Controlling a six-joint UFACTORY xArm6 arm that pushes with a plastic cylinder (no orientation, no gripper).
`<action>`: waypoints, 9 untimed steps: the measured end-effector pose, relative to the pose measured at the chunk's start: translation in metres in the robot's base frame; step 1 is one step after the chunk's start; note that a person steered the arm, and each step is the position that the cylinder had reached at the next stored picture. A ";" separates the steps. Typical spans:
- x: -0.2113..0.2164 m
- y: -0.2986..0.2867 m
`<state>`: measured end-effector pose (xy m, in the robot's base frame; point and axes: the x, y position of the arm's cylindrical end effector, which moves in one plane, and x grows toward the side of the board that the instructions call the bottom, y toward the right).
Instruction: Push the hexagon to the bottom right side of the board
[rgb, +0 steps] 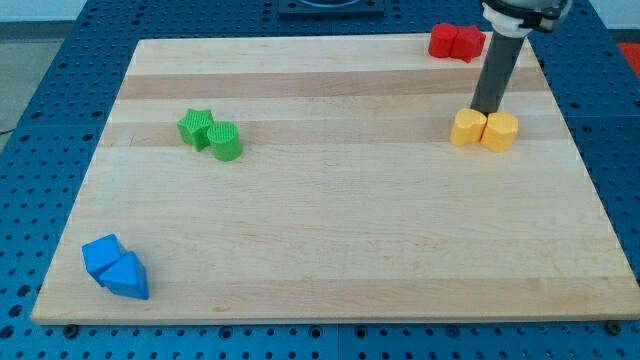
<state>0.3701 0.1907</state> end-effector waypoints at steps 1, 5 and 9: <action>-0.024 0.000; 0.097 -0.021; 0.088 -0.001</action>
<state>0.4579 0.1899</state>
